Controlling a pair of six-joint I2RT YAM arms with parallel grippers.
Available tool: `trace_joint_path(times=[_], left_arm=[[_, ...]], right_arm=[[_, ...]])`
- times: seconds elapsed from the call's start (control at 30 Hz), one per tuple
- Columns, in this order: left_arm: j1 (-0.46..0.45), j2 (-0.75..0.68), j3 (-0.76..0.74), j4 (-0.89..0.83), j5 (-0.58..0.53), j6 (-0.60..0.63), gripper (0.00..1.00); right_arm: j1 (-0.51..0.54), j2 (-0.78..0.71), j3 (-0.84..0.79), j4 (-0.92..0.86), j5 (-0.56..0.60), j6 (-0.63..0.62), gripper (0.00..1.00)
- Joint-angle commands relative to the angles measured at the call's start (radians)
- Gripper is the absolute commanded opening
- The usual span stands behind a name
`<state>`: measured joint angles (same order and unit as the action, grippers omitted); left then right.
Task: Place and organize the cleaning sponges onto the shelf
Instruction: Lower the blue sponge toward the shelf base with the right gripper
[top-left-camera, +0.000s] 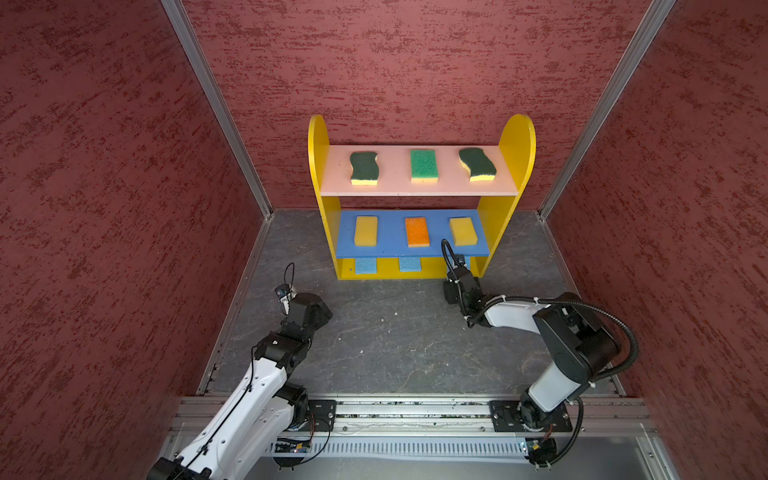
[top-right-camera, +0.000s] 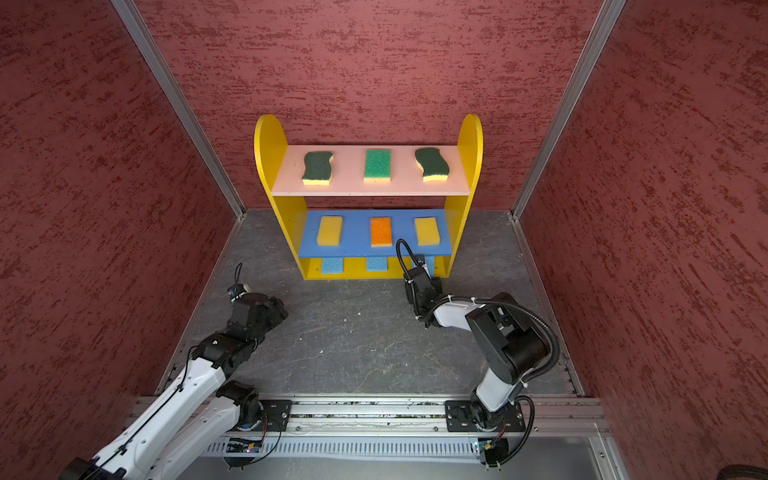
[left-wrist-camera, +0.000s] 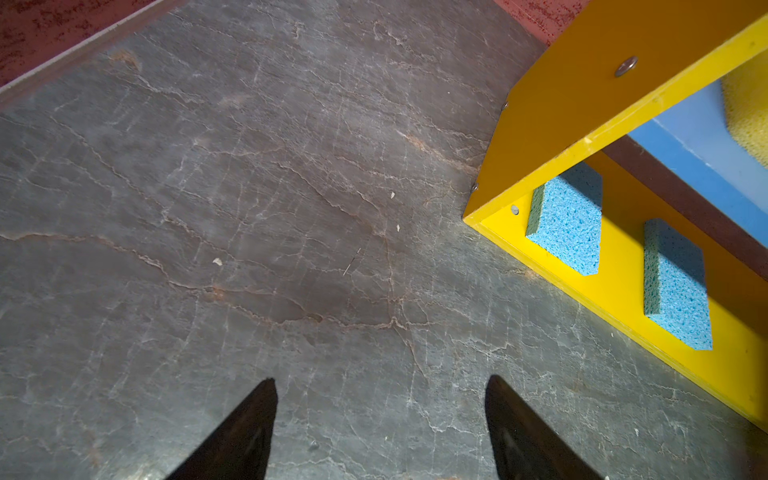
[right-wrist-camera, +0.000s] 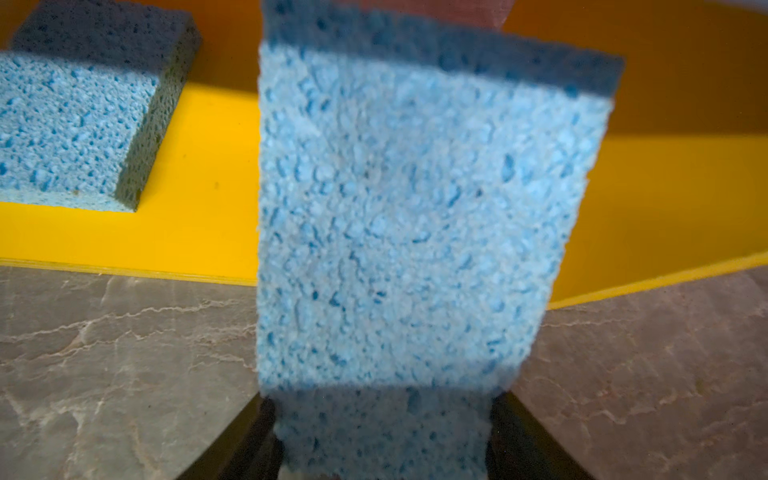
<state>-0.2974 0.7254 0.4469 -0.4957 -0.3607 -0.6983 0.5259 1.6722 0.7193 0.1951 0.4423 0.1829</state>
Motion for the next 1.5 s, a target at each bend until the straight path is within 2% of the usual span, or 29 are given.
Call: trace_joint_path(times=[0.0, 1.33, 1.47], left_arm=[[0.007, -0.003, -0.007, 0.024, 0.001, 0.010, 0.79], [0.007, -0.024, -0.042, 0.029, -0.003, -0.006, 0.79], [0.006, -0.025, -0.048, 0.032, -0.001, -0.009, 0.79]], right_arm=[[-0.010, -0.007, 0.012, 0.052, 0.012, -0.025, 0.70], [-0.027, 0.112, 0.142, -0.012, 0.062, -0.027, 0.75], [-0.025, 0.105, 0.139, -0.015, 0.056, -0.008, 0.78]])
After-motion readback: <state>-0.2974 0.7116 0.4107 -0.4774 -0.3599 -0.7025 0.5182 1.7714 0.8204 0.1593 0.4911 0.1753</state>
